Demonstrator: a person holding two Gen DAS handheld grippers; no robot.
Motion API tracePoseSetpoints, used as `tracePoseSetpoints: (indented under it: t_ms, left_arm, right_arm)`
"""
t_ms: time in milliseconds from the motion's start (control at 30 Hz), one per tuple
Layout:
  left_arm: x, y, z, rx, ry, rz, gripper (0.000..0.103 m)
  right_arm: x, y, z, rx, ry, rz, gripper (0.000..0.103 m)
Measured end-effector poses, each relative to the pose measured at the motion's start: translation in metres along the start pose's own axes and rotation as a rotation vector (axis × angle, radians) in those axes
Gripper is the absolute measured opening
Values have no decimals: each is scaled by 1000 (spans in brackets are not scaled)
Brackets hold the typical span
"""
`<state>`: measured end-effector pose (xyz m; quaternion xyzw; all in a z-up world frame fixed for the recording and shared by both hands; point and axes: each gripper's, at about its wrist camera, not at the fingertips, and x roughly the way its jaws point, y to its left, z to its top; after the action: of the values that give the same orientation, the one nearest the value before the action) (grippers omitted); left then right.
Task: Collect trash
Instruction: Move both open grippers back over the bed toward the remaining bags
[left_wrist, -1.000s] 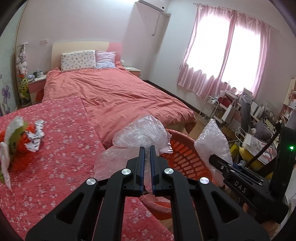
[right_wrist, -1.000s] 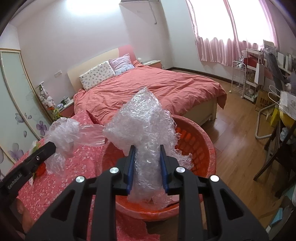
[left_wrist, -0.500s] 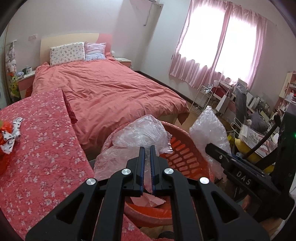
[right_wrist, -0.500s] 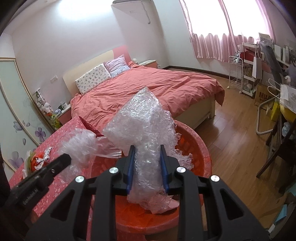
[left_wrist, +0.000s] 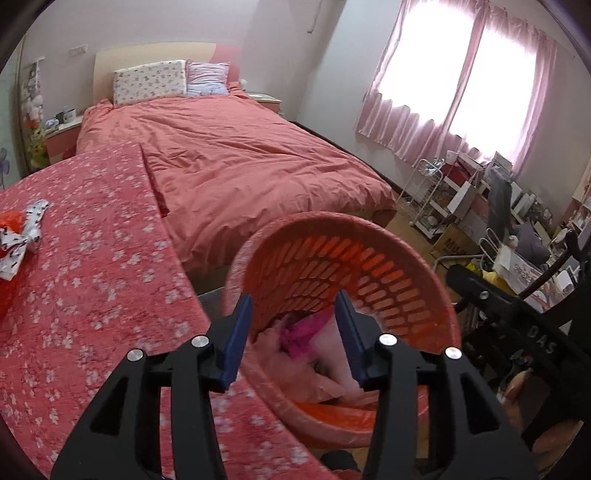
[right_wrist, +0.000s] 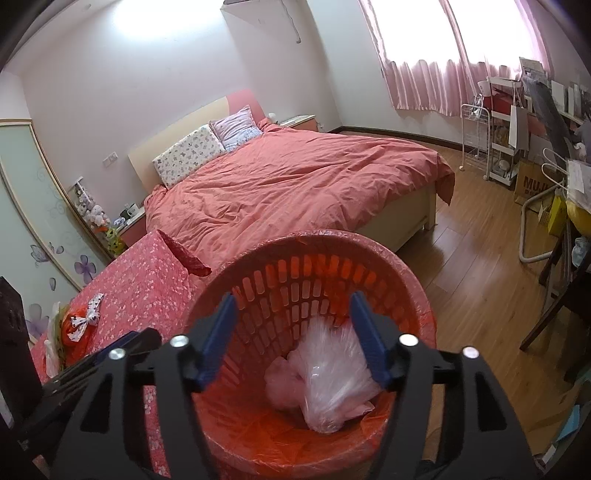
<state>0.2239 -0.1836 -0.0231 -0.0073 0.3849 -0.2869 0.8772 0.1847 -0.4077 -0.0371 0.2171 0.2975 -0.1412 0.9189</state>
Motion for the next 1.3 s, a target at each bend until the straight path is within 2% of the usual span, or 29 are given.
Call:
tracePoseSetpoints:
  t_ms: [67, 167, 467, 700, 933, 1033, 1167, 1300]
  left_arm:
    - [-6, 7, -1, -2, -12, 27, 59]
    - [-14, 17, -3, -1, -25, 67, 65]
    - [-66, 78, -18, -10, -103, 268, 71]
    - [-116, 143, -37, -86, -124, 379, 77]
    - [-166, 225, -59, -200, -150, 536, 80]
    - [-185, 259, -68, -262, -164, 599, 80]
    - [-205, 289, -78, -292, -198, 686, 80]
    - [-213, 310, -83, -322, -186, 720, 81]
  right_arm:
    - [-1, 4, -2, -19, -10, -16, 72]
    - [-3, 11, -5, -39, -15, -24, 74]
    - [-3, 62, -18, -134, 6, -5, 76]
    - [2, 148, -45, -258, 41, 87, 76]
    - [4, 244, -78, -359, 78, 215, 74]
    - [5, 285, -93, -399, 102, 269, 67]
    - [10, 336, -112, -454, 133, 324, 59]
    - [18, 373, -125, -471, 149, 357, 53]
